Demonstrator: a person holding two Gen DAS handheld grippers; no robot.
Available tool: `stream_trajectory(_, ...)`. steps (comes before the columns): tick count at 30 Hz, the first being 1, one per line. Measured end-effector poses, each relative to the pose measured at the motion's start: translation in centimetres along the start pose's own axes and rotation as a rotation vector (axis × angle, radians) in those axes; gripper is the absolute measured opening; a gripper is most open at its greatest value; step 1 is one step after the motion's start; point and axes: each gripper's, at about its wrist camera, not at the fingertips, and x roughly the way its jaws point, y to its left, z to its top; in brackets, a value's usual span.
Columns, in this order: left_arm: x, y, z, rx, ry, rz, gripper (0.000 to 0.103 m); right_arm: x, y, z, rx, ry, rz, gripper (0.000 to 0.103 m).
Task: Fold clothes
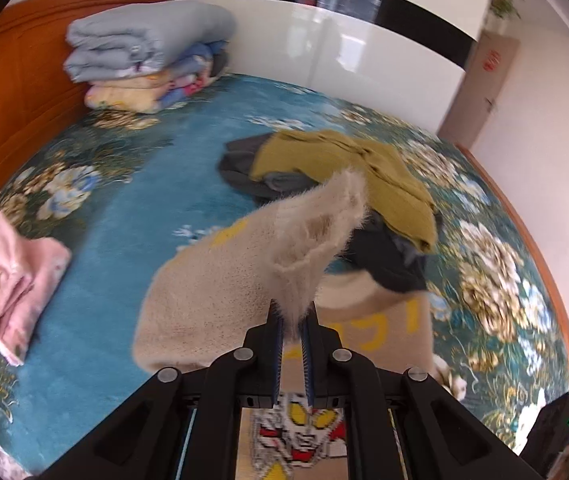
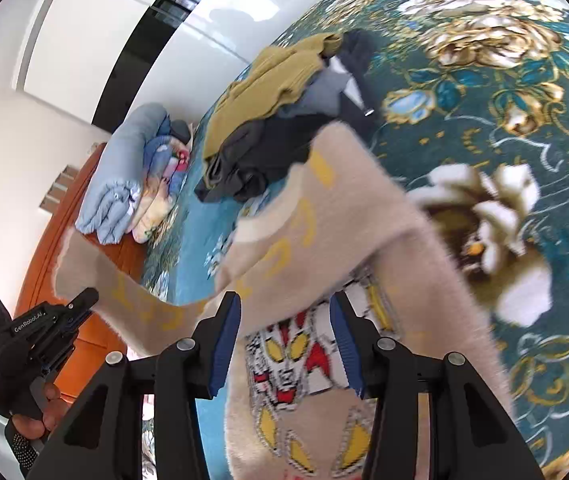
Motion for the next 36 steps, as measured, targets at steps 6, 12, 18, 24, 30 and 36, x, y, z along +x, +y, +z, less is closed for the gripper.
stream_trajectory(6, 3.7, -7.3, -2.7, 0.131, 0.103, -0.037, 0.009, -1.8, -3.3, 0.5, 0.023, -0.032, -0.023, 0.048)
stream_trajectory(12, 8.1, -11.3, -5.6, 0.207, 0.236, -0.055, 0.009, -3.5, -6.9, 0.7, 0.085, -0.053, -0.063, 0.048)
stream_trajectory(18, 11.9, -13.9, -6.8, 0.353, 0.355, -0.036, 0.012, -4.0, -8.0, 1.1, 0.100, -0.050, -0.087, 0.048)
stream_trajectory(24, 11.6, -12.8, -6.5, 0.321, 0.384, -0.132, 0.039, -3.4, -6.8, 1.2, 0.058, -0.028, -0.095, 0.048)
stream_trajectory(30, 8.4, -9.1, -5.8, 0.210, 0.353, -0.259, 0.058, -3.0, -5.1, 0.9, 0.019, -0.012, -0.116, 0.048)
stream_trajectory(36, 4.7, -0.6, -6.5, 0.009, 0.254, -0.220, 0.064, -3.2, -4.0, 0.8, 0.012, -0.015, -0.125, 0.055)
